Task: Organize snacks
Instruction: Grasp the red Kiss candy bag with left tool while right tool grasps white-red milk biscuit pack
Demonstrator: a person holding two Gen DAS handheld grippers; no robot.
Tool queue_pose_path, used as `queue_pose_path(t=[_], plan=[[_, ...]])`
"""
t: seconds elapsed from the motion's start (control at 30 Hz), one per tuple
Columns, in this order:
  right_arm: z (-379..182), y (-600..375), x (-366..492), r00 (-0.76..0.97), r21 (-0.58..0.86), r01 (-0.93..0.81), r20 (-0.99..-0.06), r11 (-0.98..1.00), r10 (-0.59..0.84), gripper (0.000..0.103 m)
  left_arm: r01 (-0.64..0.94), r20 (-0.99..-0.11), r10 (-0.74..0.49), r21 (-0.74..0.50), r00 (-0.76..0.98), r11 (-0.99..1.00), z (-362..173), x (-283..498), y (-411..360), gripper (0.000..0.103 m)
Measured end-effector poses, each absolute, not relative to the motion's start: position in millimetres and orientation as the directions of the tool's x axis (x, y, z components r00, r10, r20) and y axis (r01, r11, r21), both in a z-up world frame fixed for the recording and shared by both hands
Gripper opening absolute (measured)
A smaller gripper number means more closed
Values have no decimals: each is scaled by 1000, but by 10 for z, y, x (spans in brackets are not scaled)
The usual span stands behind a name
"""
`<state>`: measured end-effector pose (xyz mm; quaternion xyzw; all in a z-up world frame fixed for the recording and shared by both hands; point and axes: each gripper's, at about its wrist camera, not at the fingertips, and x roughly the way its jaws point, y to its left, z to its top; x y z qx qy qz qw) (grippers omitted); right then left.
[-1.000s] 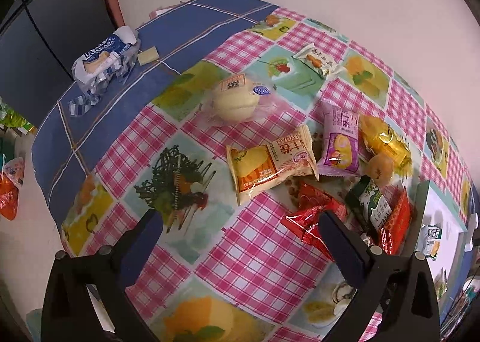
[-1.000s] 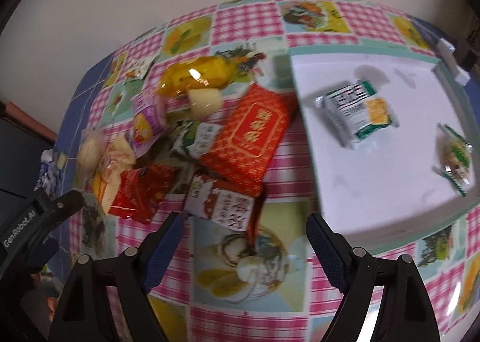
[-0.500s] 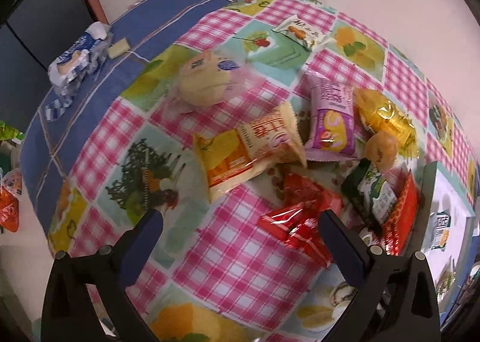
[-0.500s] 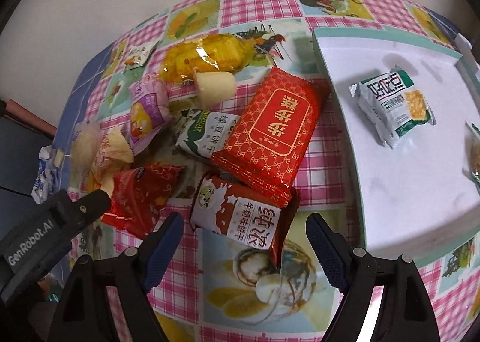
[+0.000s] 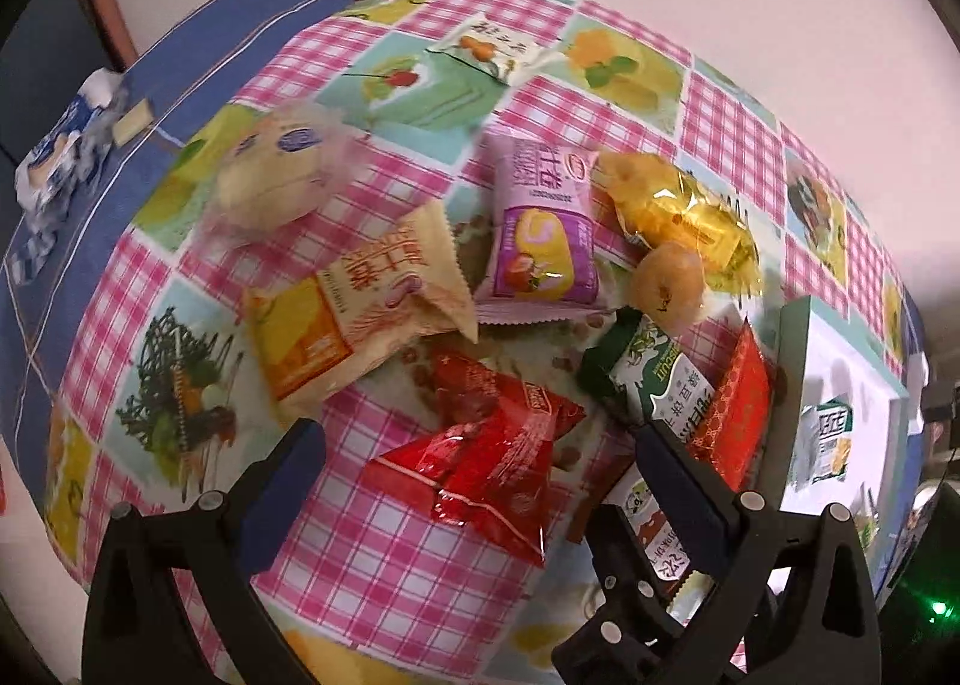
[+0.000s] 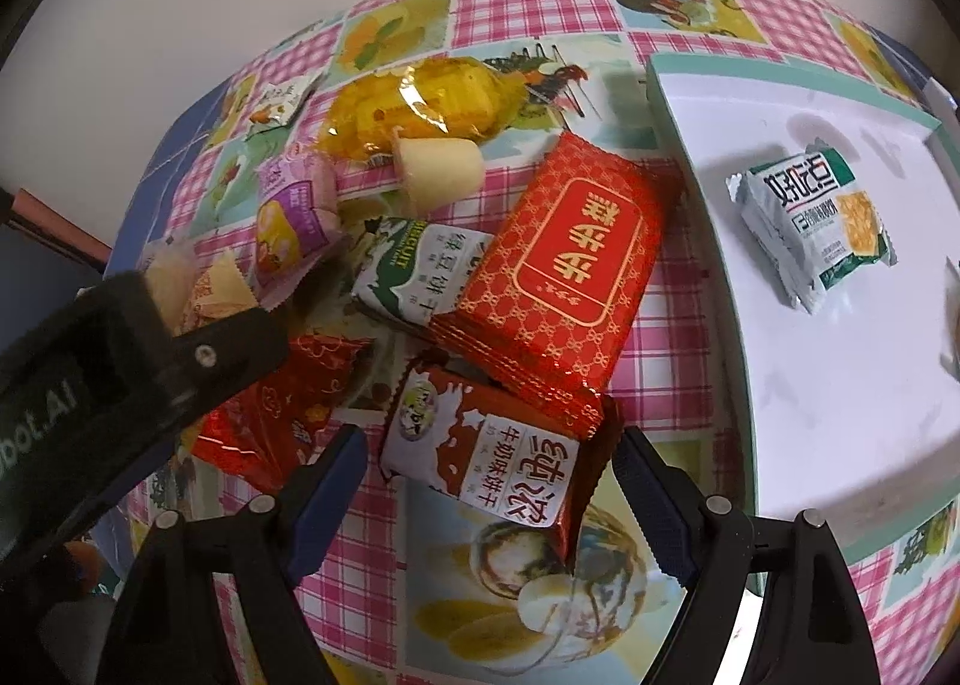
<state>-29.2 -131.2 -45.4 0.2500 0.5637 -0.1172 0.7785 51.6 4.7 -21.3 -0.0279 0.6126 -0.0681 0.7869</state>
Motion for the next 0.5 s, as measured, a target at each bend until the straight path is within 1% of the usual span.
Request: queue_pose_path(t=[0.07,0.1,0.13,0.2,0.27,0.3,0.33,0.4,0.5], plan=[[-480,-1327,-298,332,259,469,-938,845,104,86,78,-964,-143,-129,224,989,-273,531,33,102],[-486,-1335,-305,332,264,468,-937,843,108,86,77,-966,-142,-128,217,989,-299,538,29,100],[-483,-1333,-300,333,262,467,-937,845,106,86,75,-968,-140,-127,207,989,-332,547,24,93],[-483,-1324,-288,331,254,460,-938,850,102,86,71,-972,-139,-127,190,989,-390,565,26,84],[-492,-1318,-276,330,251,457,-939,854,99,86,64,-973,-138,-128,186,990,-424,579,31,84],[-489,-1310,-273,330,248,454,-939,856,97,86,61,-973,-140,-131,183,990,-439,585,41,82],[-490,-1303,-262,331,246,451,-939,858,96,86,57,-974,-140,-131,179,990,-452,590,44,73],[-501,-1274,-228,331,241,446,-939,862,92,86,46,-977,-136,-130,165,990,-491,604,65,65],[-512,-1252,-191,330,235,439,-940,868,88,86,23,-978,-141,-139,153,990,-531,620,118,64]])
